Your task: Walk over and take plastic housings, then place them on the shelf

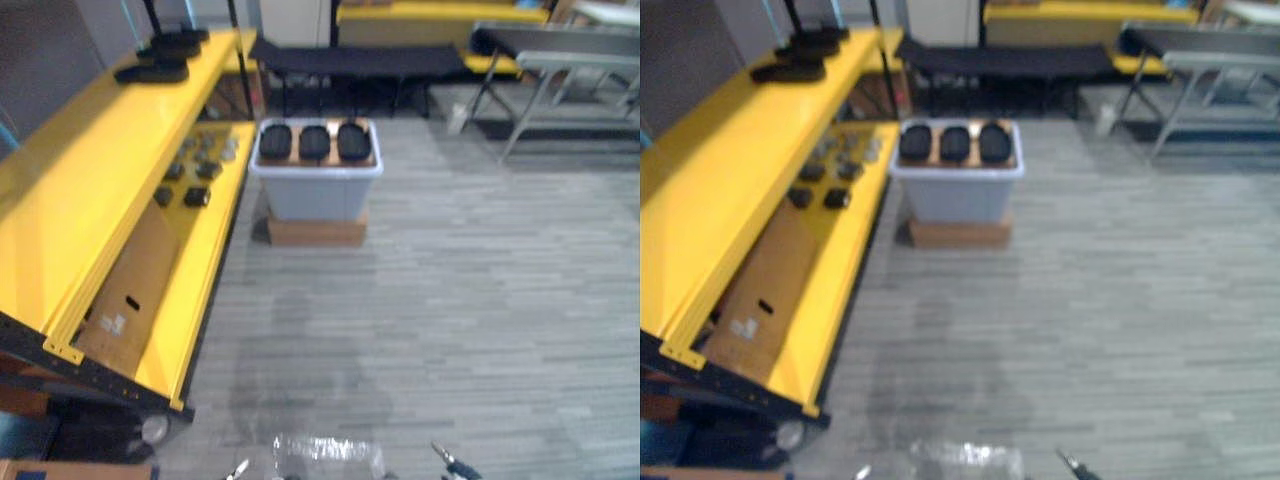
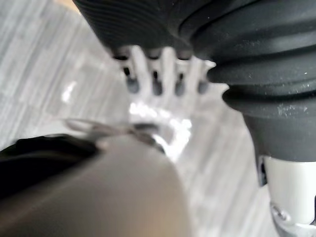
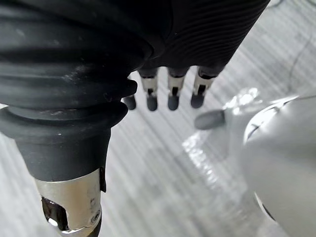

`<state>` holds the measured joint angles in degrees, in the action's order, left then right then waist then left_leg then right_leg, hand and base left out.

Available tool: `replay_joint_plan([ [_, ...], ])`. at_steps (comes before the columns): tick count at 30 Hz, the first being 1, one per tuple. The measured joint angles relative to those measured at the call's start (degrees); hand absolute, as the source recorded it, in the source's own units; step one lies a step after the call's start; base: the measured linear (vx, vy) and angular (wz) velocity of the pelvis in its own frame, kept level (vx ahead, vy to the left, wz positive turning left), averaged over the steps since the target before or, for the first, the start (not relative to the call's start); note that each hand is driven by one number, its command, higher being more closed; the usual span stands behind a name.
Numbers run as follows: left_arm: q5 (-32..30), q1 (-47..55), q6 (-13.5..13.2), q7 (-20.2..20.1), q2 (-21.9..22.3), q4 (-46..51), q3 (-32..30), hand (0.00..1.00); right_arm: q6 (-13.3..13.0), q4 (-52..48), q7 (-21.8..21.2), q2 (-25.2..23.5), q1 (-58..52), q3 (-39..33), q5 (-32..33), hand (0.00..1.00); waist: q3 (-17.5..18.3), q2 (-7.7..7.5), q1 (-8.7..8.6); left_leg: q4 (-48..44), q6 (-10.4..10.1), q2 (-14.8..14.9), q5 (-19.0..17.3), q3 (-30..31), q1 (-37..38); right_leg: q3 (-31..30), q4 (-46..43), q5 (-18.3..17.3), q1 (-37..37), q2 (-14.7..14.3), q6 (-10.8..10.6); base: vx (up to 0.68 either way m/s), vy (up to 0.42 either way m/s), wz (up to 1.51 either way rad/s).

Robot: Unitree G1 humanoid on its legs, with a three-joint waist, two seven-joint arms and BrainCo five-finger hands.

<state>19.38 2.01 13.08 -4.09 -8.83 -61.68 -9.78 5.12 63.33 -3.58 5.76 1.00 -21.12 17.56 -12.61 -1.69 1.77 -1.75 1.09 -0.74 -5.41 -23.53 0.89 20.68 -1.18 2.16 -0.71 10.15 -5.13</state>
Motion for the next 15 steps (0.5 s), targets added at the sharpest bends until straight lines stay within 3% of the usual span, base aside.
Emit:
replay_joint_plan([
  [4,1.05,-0.83,-0.45,-0.06,-0.75,0.08,1.96,0.0,-0.37,-0.37,1.1,-0.03,0.19,1.72,1.45,0.0,-2.86,0.18,0.07,-6.91,0.88,1.27,-3.45,1.01,-3.16,-0.08,-1.77,-0.13,0.51,0.29,-0.23,-0.02,0.021,0.13],
  [15,3.28,-2.17,-1.65,-1.04,-0.84,2.42,2.14,0.0,-2.45,-1.5,1.02,0.0,0.28,5.5,2.14,0.0,-4.77,0.21,0.42,-19.91,1.59,3.84,-9.88,2.99,-9.33,-0.42,-6.22,-3.62,1.92,0.5,-1.14,-0.05,0.03,0.06],
])
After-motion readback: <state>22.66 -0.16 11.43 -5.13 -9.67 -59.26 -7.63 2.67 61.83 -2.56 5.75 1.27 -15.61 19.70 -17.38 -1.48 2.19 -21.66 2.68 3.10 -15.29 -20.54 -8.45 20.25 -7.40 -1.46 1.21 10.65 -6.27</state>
